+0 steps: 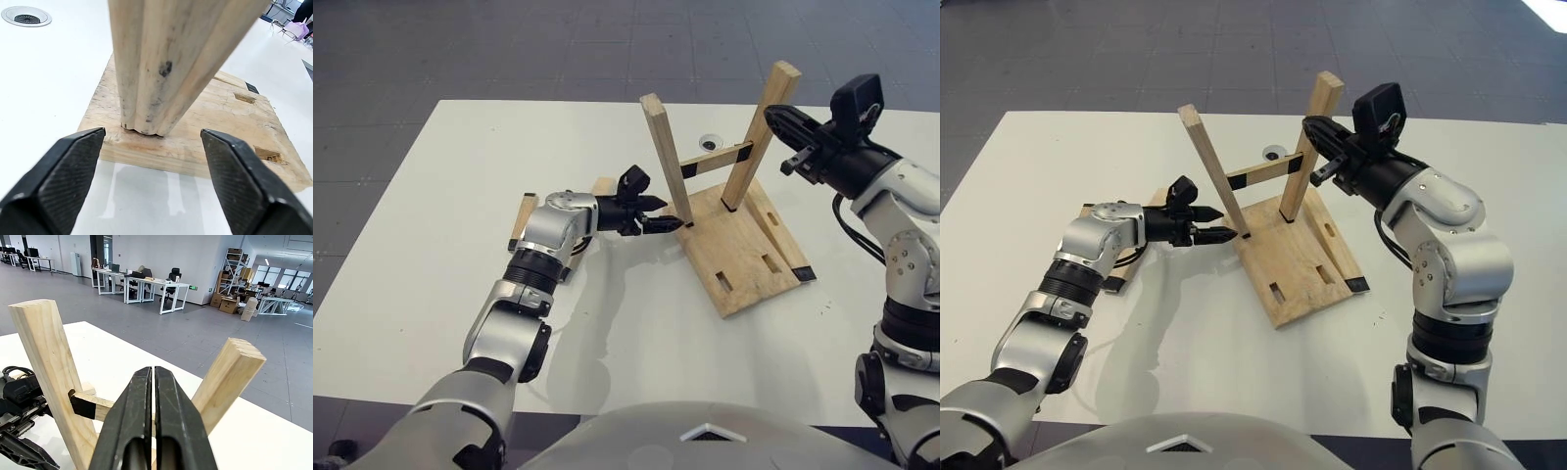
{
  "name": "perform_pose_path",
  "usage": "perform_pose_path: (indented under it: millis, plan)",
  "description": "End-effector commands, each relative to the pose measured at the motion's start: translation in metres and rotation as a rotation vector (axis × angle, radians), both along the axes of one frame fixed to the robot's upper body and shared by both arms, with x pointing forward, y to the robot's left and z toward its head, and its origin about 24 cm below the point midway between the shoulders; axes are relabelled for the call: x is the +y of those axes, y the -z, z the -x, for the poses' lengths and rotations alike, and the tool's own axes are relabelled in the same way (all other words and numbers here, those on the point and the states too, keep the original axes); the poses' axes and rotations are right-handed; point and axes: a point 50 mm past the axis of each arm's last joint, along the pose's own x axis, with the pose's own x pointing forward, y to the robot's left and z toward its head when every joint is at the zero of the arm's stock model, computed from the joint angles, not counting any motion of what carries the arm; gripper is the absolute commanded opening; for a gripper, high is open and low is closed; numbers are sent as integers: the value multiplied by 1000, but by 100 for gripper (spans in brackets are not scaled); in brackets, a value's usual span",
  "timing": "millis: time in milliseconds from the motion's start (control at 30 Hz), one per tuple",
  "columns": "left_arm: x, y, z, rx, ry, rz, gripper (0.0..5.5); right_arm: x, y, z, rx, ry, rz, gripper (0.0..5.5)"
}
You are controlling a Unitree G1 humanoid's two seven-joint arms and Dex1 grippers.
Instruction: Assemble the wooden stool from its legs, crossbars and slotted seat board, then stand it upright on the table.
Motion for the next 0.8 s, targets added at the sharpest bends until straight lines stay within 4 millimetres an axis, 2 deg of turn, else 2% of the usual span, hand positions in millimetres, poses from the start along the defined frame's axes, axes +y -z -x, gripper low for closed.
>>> perform_pose_path:
  millis: [33,100,200,333,433,600,667,800]
  plan:
    - [21,3,6,-64,1,-157,425,-16,15,14,96,-35,122,10]
    - [23,6,10,-90,-4,-218,425,-29,29,22,172,-46,209,10]
    - [16,12,12,-133,-48,-269,425,-46,52,28,271,-36,319,10]
    - [5,18,8,-191,-148,-306,425,-56,89,17,354,41,379,10]
    - [1,24,8,-198,-185,-319,425,-51,118,9,409,34,375,10]
    - [-4,28,8,-197,-213,-324,425,-48,145,-1,452,-24,466,10]
    - [-7,27,4,-202,-230,-320,425,-48,151,-2,462,-61,514,10]
    - [-6,26,-3,-211,-266,-315,425,-24,145,5,435,-186,466,10]
